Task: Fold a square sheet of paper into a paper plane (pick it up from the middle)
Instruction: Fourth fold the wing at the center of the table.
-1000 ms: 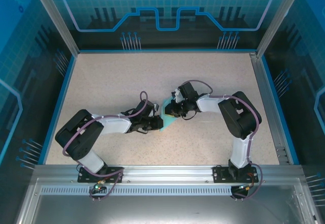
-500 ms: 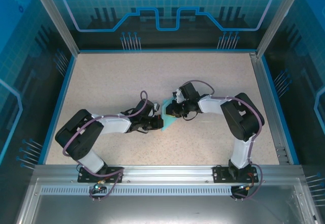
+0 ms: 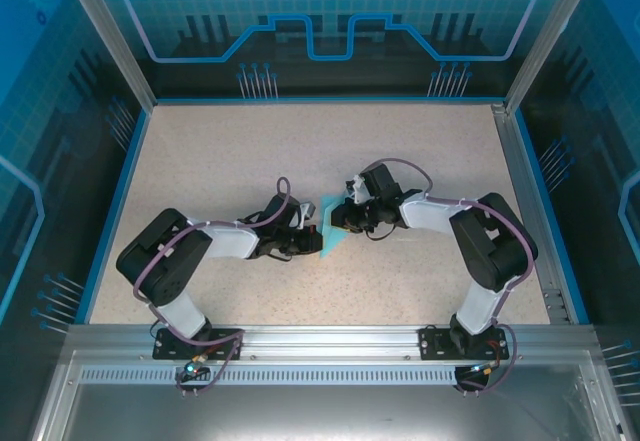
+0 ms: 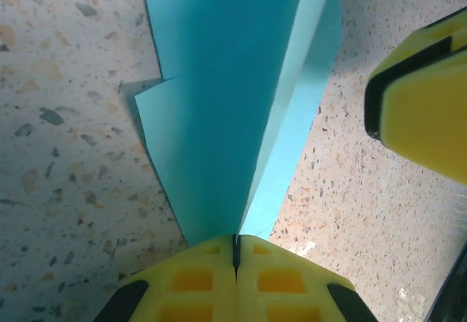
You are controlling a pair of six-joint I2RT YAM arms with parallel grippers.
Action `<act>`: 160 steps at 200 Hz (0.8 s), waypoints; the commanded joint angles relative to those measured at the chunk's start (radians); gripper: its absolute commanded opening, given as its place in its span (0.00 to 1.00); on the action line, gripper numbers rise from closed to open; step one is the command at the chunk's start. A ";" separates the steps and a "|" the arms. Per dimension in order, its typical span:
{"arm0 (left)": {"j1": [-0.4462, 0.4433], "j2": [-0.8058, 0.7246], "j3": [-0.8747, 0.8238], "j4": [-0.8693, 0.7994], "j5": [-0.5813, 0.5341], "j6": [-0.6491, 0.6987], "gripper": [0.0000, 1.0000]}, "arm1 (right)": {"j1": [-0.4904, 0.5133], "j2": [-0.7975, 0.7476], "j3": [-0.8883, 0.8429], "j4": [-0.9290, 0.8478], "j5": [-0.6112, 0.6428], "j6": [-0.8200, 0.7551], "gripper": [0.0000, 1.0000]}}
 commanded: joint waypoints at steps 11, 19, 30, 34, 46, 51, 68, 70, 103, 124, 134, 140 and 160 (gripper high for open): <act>0.020 0.026 -0.031 0.048 0.043 -0.011 0.00 | -0.004 0.011 0.033 0.012 -0.021 0.003 0.18; 0.022 0.033 -0.030 0.050 0.049 -0.015 0.00 | -0.004 0.023 0.042 0.014 -0.030 0.002 0.18; 0.027 0.035 -0.038 0.065 0.053 -0.025 0.00 | -0.005 0.038 0.053 0.013 -0.034 0.002 0.17; 0.028 0.035 -0.040 0.071 0.054 -0.028 0.00 | -0.004 0.040 0.055 0.013 -0.032 0.001 0.17; 0.032 0.038 -0.042 0.068 0.058 -0.029 0.00 | -0.004 0.050 0.065 0.014 -0.032 0.000 0.17; 0.033 0.037 -0.043 0.067 0.057 -0.032 0.00 | -0.003 0.057 0.070 0.012 -0.034 -0.001 0.17; 0.039 0.039 -0.048 0.074 0.058 -0.039 0.01 | -0.004 0.087 0.086 0.016 -0.047 0.001 0.17; 0.039 0.039 -0.048 0.074 0.060 -0.038 0.00 | -0.005 0.091 0.086 0.019 -0.047 0.002 0.17; 0.044 0.044 -0.036 0.059 0.067 -0.037 0.01 | -0.004 0.116 0.101 0.030 -0.046 0.014 0.17; 0.047 0.047 -0.034 0.055 0.067 -0.038 0.01 | -0.008 0.124 0.108 0.017 -0.032 0.008 0.17; 0.048 0.049 -0.034 0.049 0.067 -0.037 0.01 | -0.013 0.132 0.108 0.017 -0.029 0.009 0.17; 0.048 0.050 -0.033 0.045 0.069 -0.035 0.00 | -0.015 0.138 0.109 0.015 -0.026 0.012 0.17; 0.052 0.061 -0.024 0.039 0.084 -0.035 0.01 | -0.021 0.155 0.113 0.008 -0.018 0.013 0.17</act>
